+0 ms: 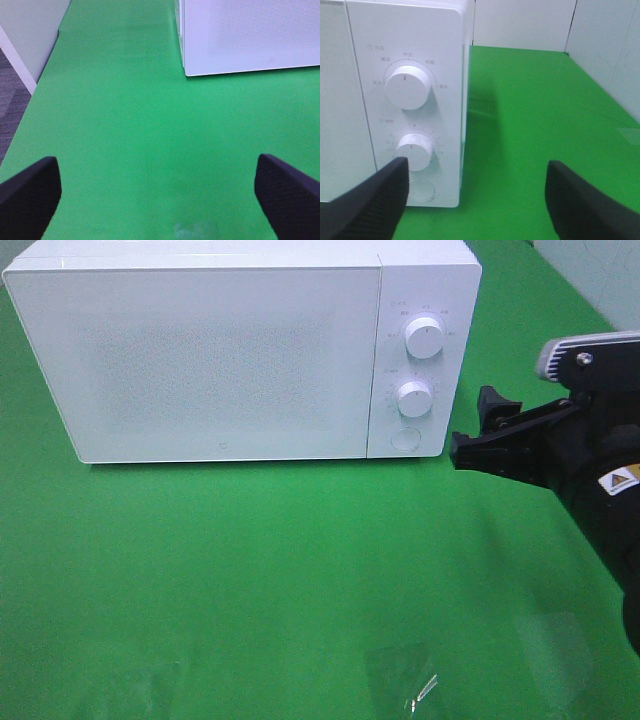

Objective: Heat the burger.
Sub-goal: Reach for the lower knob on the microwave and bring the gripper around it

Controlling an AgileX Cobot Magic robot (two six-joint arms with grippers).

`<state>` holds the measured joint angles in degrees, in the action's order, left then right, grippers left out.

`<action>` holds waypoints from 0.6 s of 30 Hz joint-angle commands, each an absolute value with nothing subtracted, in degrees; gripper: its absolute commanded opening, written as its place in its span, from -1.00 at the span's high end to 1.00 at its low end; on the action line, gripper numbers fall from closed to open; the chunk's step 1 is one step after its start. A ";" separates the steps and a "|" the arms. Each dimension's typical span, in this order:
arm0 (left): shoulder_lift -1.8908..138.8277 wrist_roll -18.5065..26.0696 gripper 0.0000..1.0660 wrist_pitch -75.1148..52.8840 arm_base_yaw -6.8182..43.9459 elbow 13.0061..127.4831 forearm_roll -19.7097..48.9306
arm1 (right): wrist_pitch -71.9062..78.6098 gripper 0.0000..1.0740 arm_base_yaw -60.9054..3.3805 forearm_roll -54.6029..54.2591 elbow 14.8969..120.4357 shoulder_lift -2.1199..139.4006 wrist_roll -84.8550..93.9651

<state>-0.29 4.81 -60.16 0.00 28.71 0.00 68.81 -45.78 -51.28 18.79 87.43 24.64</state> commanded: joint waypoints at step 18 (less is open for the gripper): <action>-1.66 4.98 -0.83 -59.47 0.00 28.53 0.00 | 72.02 -0.38 -49.27 -54.43 32.95 104.56 21.66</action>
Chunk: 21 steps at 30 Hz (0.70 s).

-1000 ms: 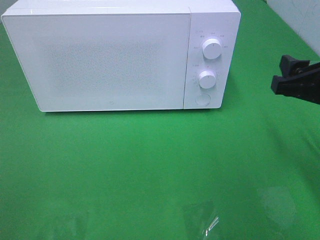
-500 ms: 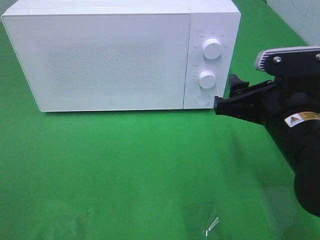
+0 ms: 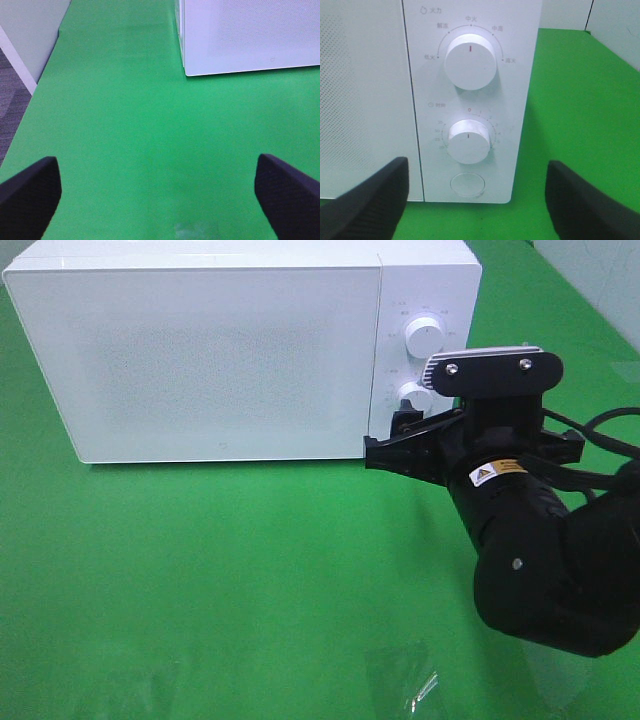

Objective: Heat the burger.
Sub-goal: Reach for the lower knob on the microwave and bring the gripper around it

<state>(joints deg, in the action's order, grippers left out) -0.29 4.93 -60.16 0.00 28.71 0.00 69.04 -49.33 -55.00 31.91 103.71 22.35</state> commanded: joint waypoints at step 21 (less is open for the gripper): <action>-1.66 4.98 -0.83 -59.47 0.00 28.53 0.00 | 68.47 -0.38 -39.30 -42.28 42.17 115.28 15.81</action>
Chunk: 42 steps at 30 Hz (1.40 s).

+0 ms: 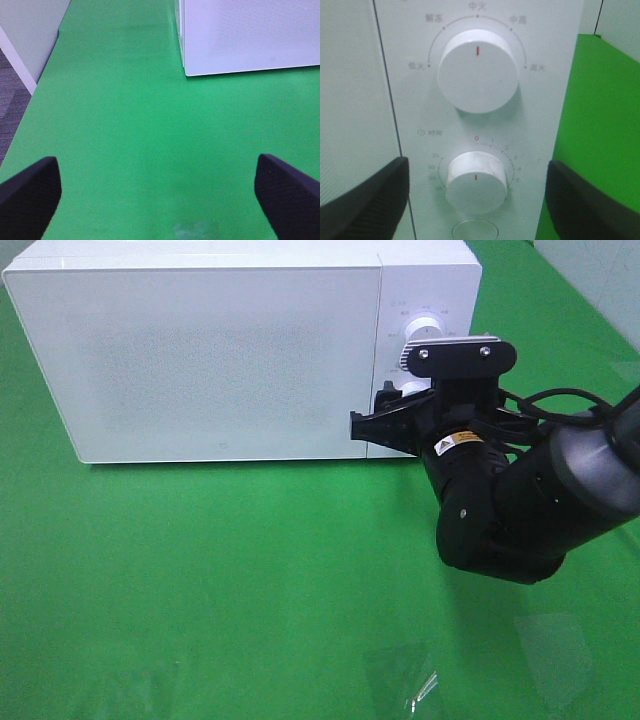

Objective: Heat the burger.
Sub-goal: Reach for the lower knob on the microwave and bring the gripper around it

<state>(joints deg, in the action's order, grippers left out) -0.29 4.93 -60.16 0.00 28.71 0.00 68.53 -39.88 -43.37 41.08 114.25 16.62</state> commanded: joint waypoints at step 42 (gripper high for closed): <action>-1.66 4.98 -0.83 -59.47 0.00 28.53 0.00 | 64.74 1.00 -35.64 -36.44 46.81 119.69 13.64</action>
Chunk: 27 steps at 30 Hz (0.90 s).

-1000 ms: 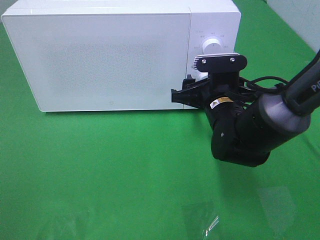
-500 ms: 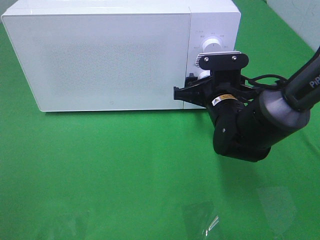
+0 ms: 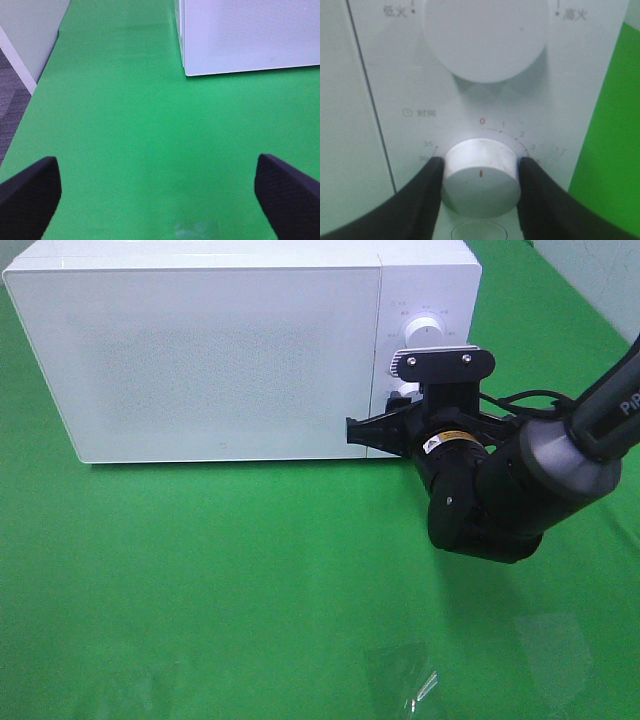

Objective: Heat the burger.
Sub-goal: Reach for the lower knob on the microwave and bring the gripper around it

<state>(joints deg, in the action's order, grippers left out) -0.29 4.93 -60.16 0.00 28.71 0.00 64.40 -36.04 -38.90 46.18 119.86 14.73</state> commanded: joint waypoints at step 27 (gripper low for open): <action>-1.66 4.98 -0.83 -59.47 0.00 28.53 0.00 | 65.72 1.00 -35.64 -29.34 46.75 119.69 -82.62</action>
